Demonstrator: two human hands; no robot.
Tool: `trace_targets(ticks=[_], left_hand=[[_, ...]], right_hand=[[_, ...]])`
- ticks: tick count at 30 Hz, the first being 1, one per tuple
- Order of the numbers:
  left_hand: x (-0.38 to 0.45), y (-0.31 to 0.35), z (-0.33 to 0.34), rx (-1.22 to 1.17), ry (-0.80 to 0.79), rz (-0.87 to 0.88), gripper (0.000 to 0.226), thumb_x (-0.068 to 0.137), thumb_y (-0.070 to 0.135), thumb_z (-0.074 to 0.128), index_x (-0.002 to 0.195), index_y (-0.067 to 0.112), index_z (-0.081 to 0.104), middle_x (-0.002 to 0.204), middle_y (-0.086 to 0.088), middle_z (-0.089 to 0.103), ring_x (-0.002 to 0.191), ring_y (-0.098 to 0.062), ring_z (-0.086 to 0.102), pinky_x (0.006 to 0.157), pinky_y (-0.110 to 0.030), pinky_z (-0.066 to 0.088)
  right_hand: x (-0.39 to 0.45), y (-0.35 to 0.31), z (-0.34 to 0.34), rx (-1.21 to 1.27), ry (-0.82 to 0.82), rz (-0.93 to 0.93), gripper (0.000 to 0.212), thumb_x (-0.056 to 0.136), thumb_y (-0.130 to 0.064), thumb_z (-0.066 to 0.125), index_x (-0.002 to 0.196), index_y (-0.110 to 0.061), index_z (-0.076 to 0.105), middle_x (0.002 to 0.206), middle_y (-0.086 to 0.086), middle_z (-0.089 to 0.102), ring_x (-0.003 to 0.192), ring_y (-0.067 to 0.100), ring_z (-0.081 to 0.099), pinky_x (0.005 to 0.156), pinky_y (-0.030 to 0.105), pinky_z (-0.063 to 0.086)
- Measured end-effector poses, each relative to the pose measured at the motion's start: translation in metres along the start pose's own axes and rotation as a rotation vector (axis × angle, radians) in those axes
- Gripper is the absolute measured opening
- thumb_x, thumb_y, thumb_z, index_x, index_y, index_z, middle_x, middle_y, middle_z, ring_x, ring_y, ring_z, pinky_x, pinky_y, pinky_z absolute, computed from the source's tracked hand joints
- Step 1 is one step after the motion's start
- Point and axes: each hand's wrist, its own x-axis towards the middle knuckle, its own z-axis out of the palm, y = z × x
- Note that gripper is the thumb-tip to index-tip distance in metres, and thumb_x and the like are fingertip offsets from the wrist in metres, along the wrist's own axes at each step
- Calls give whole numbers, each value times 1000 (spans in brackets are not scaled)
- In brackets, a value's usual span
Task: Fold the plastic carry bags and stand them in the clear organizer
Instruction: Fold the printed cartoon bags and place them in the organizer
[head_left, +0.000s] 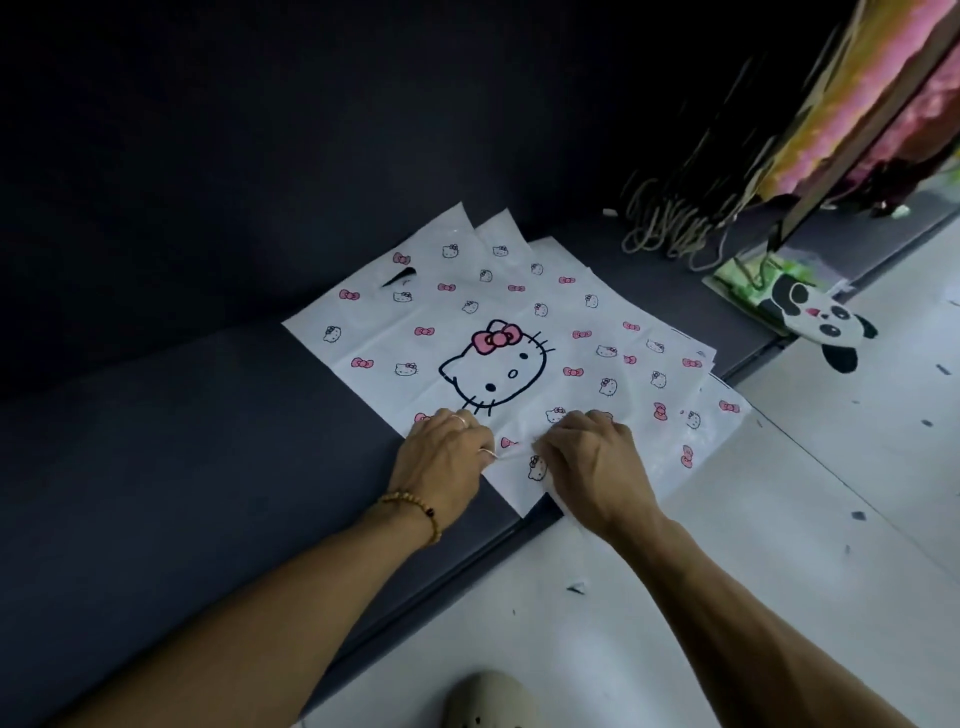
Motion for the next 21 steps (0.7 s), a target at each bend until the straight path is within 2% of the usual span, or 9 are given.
trace_targets(ticks=[2,3,6,8,10,13,16,19,21], left_hand=[[-17,-10,-18,-50,-21,-57,8,95,25,51,89,24,55,91,8,57,91,-14,50,69,-23,35],[-29,-18,-30,-73,-34,-92,7,96,25,49,89,23,52,91,7,58,90,-15,52,68,-26,39],[-73,-49,-73,-133,-92,-190,8,96,24,45,97,25,53,102,9,64,90,-15,58,76,-34,48],[-106,-68,-102,-204,-138,-250,8,98,25,44,96,28,51,110,19,64,90,-11,59,76,-30,47],[-142,-84,-127,-263,-190,-305,9,98,26,44,93,30,50,112,27,62,91,-8,59,77,-29,47],[-194,-103,-155,-356,-216,-412,16,98,25,47,87,34,54,88,18,64,78,-5,56,70,-21,45],[-237,-120,-175,-469,-143,-586,22,97,23,52,76,29,56,72,8,57,67,-8,48,64,-21,37],[-268,-136,-185,-610,-57,-747,27,95,21,55,69,13,57,68,6,55,73,-15,49,72,-28,35],[-282,-144,-186,-768,31,-853,26,94,13,56,69,7,60,73,-3,61,82,-23,55,82,-35,39]], right_hand=[[-8,-21,-7,96,18,-52,38,98,-40,39,97,-15,67,101,-2,66,96,21,56,87,37,41],[-12,-32,-9,133,-19,-67,46,96,-51,37,107,-17,66,108,-2,66,103,21,57,93,38,41],[-22,-68,-12,154,-240,-140,86,77,-81,39,141,-23,41,136,-3,55,124,19,48,109,38,32],[-28,-91,-8,74,-316,-248,89,75,-75,52,146,-25,31,143,-2,48,129,20,44,112,38,28],[-36,-113,-4,-3,-356,-330,74,83,-51,62,145,-25,30,144,-1,46,132,20,41,114,40,25],[-46,-140,-4,-11,-413,-281,47,87,-20,56,133,-23,47,127,2,60,118,23,54,110,41,32],[-54,-161,-5,16,-402,-224,17,91,-16,43,96,-15,60,92,5,65,86,28,62,87,40,49],[-49,-178,-6,359,-428,-25,17,89,-18,54,79,-6,58,74,7,58,69,17,54,63,32,46],[-41,-190,-11,572,-376,67,20,86,-17,64,67,-11,57,62,-7,55,58,7,50,53,20,40]])
